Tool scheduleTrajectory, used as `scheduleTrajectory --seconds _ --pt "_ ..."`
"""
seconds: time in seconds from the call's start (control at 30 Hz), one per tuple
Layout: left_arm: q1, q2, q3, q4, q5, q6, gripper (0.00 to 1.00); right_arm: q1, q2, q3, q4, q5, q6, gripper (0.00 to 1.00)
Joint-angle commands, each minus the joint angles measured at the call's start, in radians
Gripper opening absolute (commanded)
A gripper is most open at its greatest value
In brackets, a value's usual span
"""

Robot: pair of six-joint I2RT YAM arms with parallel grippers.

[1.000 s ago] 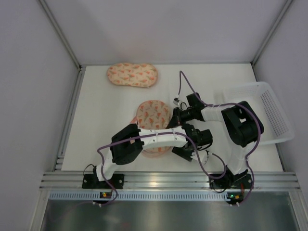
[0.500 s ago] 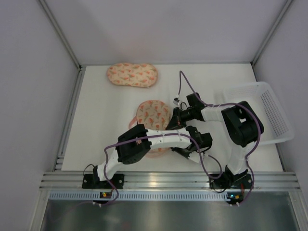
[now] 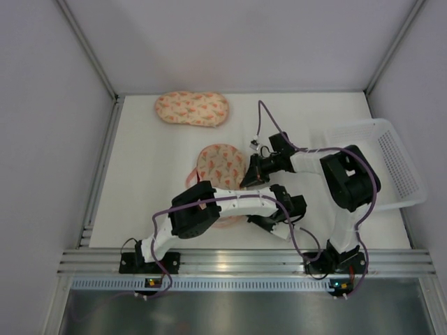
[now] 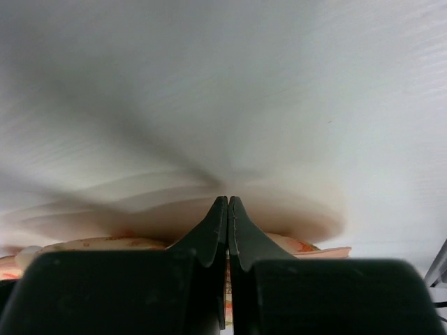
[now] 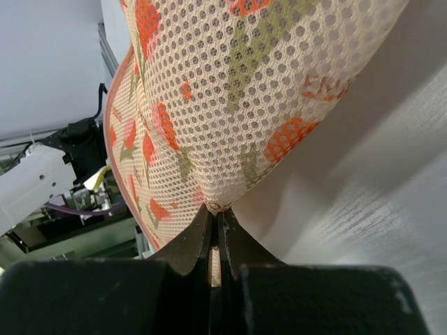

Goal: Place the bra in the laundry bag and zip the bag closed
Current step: Zip the zipper on the laundry bag.

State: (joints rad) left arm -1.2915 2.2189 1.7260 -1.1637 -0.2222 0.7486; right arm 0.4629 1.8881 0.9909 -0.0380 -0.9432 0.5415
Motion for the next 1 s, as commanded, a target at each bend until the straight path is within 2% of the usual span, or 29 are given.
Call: scheduleTrajectory --seconds 0.0,0.2,0.33,0.43,0.5,0.6,0.63,0.73,0.83,0.97 --pt "-0.034 -0.062 -0.042 -0.048 0.09 -0.031 0.0 0.01 0.012 0.057 -0.02 0.018 -0.041 0.0" --pt "-0.081 -0.109 -0.117 -0.048 0.161 -0.072 0.0 -0.004 0.031 0.104 -0.076 0.037 -0.081 0.0" --pt "-0.1 -0.146 -0.144 -0.044 0.257 -0.107 0.0 -0.009 0.042 0.13 -0.105 0.049 -0.112 0.0" --pt "-0.101 -0.191 -0.186 -0.002 0.258 -0.12 0.0 -0.01 0.045 0.15 -0.132 0.05 -0.138 0.0" --pt "-0.1 -0.211 -0.216 0.047 0.198 -0.114 0.0 -0.01 0.039 0.164 -0.158 0.029 -0.158 0.0" --pt "-0.083 -0.199 -0.209 0.076 0.152 -0.104 0.0 -0.017 0.008 0.183 -0.249 0.011 -0.215 0.26" --pt "-0.066 -0.191 -0.2 0.081 0.149 -0.101 0.0 -0.024 -0.004 0.18 -0.302 0.009 -0.251 0.38" --pt "-0.026 -0.173 -0.16 0.104 0.13 -0.1 0.0 -0.049 -0.043 0.169 -0.402 0.003 -0.334 0.58" --pt "0.011 -0.162 -0.126 0.143 0.098 -0.088 0.0 -0.078 -0.072 0.118 -0.485 -0.017 -0.392 0.64" --pt "0.047 -0.151 -0.079 0.185 0.083 -0.077 0.0 -0.079 -0.069 0.046 -0.494 -0.1 -0.414 0.63"
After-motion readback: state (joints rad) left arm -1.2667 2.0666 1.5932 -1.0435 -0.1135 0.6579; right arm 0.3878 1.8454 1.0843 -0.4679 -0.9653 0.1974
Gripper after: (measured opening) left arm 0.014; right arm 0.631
